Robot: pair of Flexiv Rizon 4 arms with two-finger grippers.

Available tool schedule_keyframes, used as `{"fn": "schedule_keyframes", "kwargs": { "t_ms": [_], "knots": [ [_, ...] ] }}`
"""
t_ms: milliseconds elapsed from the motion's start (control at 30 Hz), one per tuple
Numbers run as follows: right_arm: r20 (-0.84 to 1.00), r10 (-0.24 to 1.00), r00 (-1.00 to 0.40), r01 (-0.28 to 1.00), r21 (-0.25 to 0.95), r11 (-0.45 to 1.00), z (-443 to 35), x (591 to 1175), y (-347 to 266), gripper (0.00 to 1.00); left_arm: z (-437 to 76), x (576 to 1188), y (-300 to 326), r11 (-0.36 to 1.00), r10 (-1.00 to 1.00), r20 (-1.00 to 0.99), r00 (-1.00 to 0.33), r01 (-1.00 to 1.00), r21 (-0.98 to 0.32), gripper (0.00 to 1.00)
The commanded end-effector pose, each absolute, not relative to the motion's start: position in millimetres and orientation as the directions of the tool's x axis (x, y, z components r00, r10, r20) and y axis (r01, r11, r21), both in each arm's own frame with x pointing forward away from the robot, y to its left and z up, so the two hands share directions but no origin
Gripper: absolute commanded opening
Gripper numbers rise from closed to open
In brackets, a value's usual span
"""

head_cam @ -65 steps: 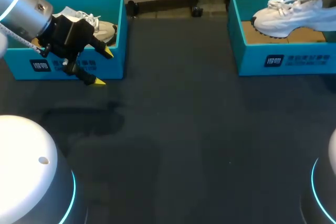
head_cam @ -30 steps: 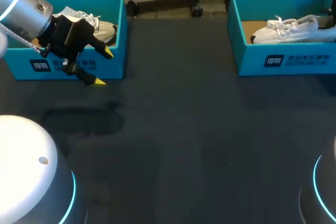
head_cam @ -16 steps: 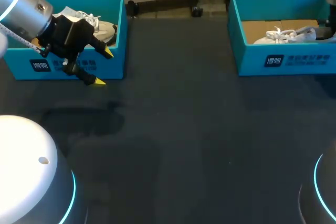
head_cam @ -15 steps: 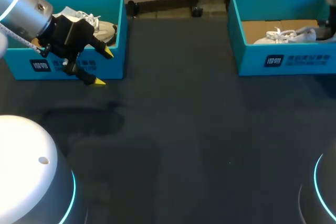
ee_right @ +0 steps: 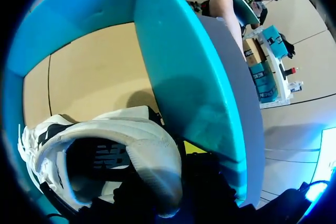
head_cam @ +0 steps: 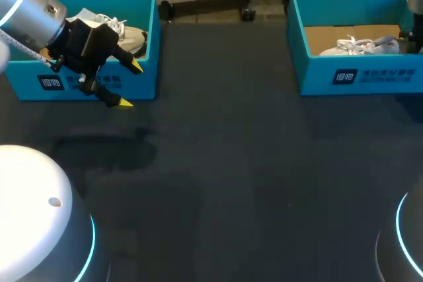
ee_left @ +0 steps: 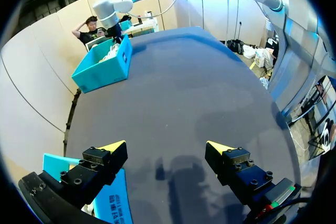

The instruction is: Take the shoe out of the shoebox, open the shoe tongue, remove and reinsert the insole, then place the shoe into the shoebox

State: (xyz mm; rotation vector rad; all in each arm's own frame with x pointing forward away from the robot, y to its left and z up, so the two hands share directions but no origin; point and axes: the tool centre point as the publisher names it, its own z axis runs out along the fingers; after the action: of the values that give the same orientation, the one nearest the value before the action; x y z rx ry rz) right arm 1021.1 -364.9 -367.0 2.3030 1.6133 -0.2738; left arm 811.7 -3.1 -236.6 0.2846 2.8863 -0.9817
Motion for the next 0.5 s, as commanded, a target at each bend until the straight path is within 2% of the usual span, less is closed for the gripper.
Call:
{"fn": "schedule_keyframes", "kwargs": {
  "t_ms": [33, 233, 500],
  "knots": [
    [-0.330, 0.878, 0.346, 0.938, 0.151, -0.313, -368, 1021, -362, 0.26, -236, 811, -3, 0.778, 0.149, -0.136, -0.979, 0.201, -0.595, 1.00],
    [-0.325, 0.880, 0.348, 0.937, 0.157, -0.312, -367, 1022, -361, 0.42, -236, 811, -3, 0.778, 0.149, -0.136, -0.979, 0.201, -0.595, 1.00],
    [-0.328, 0.877, 0.352, 0.935, 0.175, -0.310, -355, 1021, -359, 0.46, -236, 811, -3, 0.778, 0.149, -0.136, -0.979, 0.201, -0.595, 1.00]
  ]
}}
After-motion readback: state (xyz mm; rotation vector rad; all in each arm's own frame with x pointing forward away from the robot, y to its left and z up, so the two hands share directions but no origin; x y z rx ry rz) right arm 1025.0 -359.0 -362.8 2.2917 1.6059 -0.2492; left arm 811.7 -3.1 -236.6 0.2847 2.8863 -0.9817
